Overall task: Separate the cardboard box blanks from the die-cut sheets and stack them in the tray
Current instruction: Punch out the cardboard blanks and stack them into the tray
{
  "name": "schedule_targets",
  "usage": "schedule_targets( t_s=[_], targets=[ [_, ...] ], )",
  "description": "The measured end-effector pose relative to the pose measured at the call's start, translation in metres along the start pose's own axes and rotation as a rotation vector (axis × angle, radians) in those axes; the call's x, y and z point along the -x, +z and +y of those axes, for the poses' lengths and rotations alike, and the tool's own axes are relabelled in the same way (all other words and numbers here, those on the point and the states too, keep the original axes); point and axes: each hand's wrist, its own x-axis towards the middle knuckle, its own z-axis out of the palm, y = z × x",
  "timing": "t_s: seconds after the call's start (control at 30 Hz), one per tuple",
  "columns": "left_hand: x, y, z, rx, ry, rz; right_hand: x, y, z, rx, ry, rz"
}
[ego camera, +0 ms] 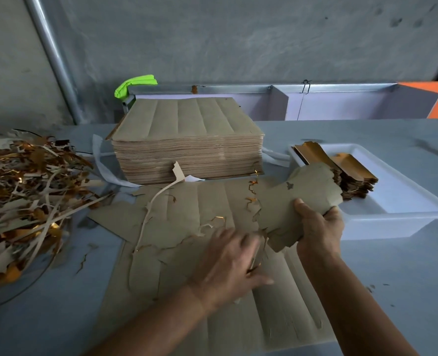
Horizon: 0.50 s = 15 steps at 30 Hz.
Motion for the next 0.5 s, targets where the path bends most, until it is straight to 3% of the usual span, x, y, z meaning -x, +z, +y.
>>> schedule_targets(
  t_s=[0.07,0.13,0.23,0.33,0.4,0.5],
  targets=[
    [0.005,0.013,0.009,-0.050,-0.023,-0.086,0.002,-0.002,0.000,-0.017,0.038,-0.004],
    [0.008,0.017,0.007,-0.018,-0.003,-0.040,0.001,-0.006,-0.002,0.005,0.043,0.001],
    [0.024,0.020,-0.003,-0.038,0.198,0.026,-0.006,-0.013,-0.012,0.025,0.008,0.036],
    [0.044,0.007,-0.011,-0.060,0.311,-0.123,-0.013,-0.020,-0.021,0.067,-0.052,0.047],
    [0.055,-0.002,-0.012,-0.048,0.233,-0.261,-0.015,-0.024,-0.021,0.121,-0.073,0.018],
    [0.061,-0.005,-0.002,-0.113,-0.101,-0.362,-0.011,-0.024,-0.011,0.214,-0.034,-0.062]
  ],
)
